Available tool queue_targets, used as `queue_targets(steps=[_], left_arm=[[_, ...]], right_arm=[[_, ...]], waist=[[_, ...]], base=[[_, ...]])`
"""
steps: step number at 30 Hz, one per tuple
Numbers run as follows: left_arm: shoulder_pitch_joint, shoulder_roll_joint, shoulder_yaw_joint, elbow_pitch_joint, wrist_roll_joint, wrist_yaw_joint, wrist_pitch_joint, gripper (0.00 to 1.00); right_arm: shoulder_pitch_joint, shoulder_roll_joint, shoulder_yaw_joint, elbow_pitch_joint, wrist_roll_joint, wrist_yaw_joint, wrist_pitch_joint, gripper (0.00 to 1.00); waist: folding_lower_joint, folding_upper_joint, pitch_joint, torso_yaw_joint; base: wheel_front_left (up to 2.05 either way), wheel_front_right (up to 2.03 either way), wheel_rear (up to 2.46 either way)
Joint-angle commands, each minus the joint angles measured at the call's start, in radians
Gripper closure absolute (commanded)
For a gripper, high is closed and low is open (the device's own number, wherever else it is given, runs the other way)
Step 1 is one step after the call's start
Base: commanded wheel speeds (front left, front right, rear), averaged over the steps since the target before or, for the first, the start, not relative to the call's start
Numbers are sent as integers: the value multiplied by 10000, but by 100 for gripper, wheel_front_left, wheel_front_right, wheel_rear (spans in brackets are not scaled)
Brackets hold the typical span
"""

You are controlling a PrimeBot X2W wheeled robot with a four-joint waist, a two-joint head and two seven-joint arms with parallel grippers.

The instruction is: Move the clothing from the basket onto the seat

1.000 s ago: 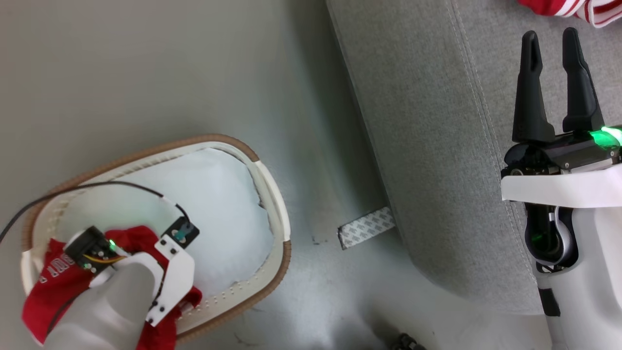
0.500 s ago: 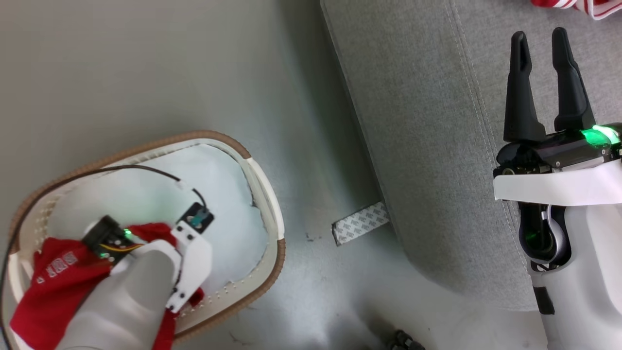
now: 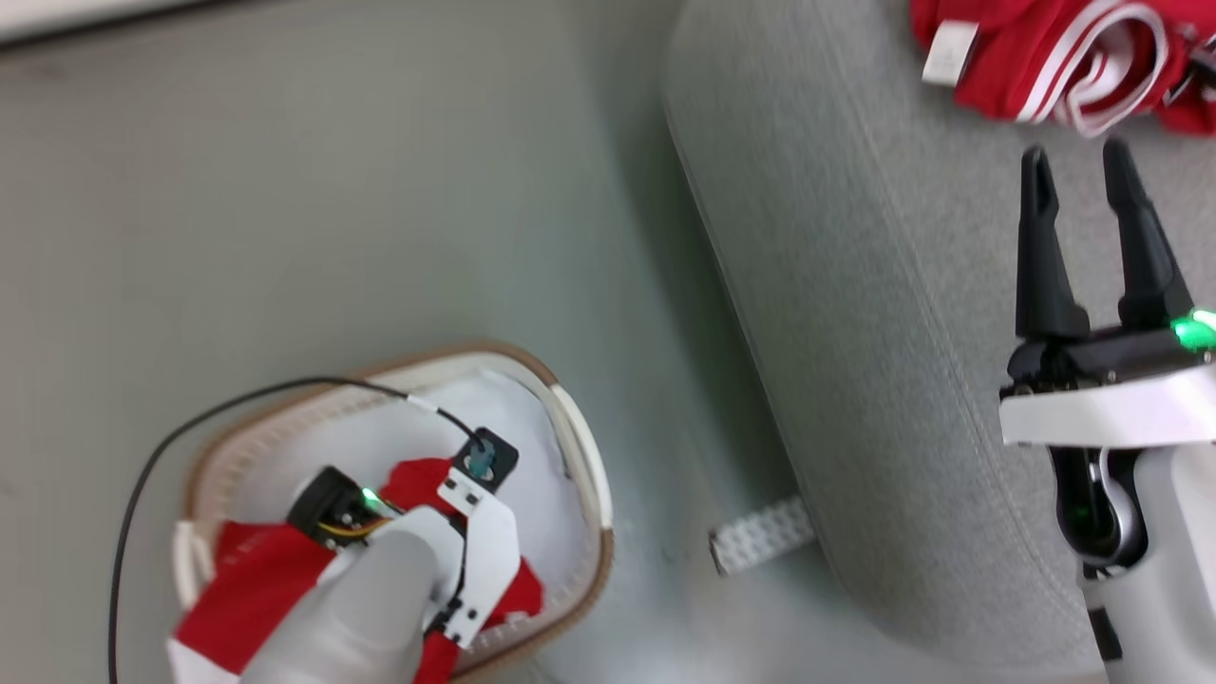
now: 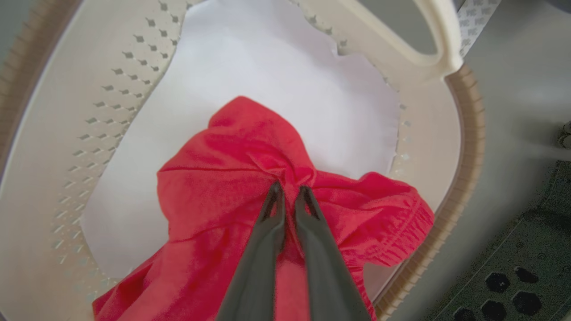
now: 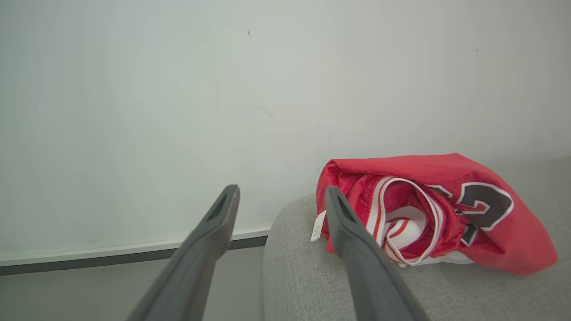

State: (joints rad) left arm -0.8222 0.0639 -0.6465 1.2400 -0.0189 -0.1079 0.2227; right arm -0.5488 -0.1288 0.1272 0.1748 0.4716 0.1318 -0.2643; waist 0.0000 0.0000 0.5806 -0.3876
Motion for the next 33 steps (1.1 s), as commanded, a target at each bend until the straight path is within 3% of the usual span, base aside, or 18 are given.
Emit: queue_targets(steps=[1,5,11,15,26,33], left_arm=[[225,-67,62,-84,-173,9,-196,100],[765,-116,151,-409,-671,-28,-1186,100],[1986,-124,578,-752,-1608,-54,-3557,100],[2409,-120,739,-1165,-2373,-148,-4393,100],[2169,-120,537,-3396,-4030,-227,-4879,100],[2014,-70,969,-5120,-4276,-217,-4875,100]], right_arm=[[228,-138,-2,64,-93,-22,3,0],[616,-374,-5,213,-149,-22,3,0],[1254,-667,121,481,-134,-22,4,0],[1729,-713,80,622,-7,-22,4,0],[2537,-749,250,848,-43,-22,4,0],[2863,-636,456,981,-69,-22,5,0]], waist=[[0,0,-1140,657],[0,0,-2236,1153],[0,0,-3544,1777],[0,0,-4205,2175],[0,0,-5232,2921],[0,0,-5624,3207]], base=[[0,0,0],[0,0,0],[0,0,0],[0,0,0],[0,0,0],[0,0,0]])
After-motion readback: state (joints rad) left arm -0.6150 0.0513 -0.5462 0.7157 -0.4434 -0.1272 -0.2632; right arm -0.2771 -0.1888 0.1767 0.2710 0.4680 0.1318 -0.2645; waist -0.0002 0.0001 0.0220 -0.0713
